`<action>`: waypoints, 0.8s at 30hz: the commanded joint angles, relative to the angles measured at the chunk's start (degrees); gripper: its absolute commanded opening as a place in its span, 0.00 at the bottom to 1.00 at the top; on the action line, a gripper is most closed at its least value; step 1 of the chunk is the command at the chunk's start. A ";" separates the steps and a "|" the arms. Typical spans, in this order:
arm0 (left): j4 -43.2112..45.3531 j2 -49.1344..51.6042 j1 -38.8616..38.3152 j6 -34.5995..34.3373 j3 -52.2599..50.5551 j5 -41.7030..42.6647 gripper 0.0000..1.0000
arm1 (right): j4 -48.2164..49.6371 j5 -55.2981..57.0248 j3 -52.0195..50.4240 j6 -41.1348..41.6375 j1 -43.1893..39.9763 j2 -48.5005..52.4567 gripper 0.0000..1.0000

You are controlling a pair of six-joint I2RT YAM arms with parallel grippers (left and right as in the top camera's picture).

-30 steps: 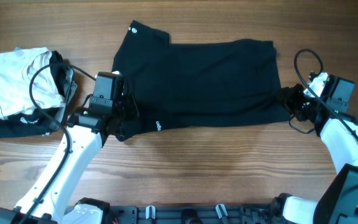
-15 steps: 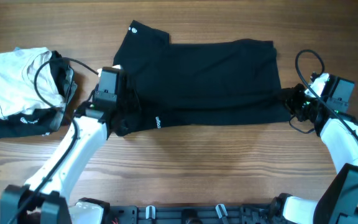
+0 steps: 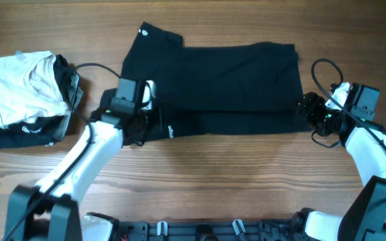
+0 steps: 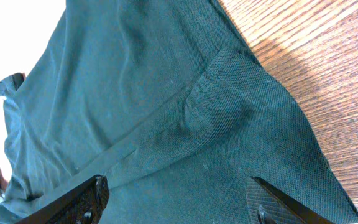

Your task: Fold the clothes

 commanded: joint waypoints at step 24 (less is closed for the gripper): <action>2.12 12.79 -2.86 3.39 4.44 -5.27 0.04 | -0.50 1.68 0.85 0.44 0.17 0.85 0.79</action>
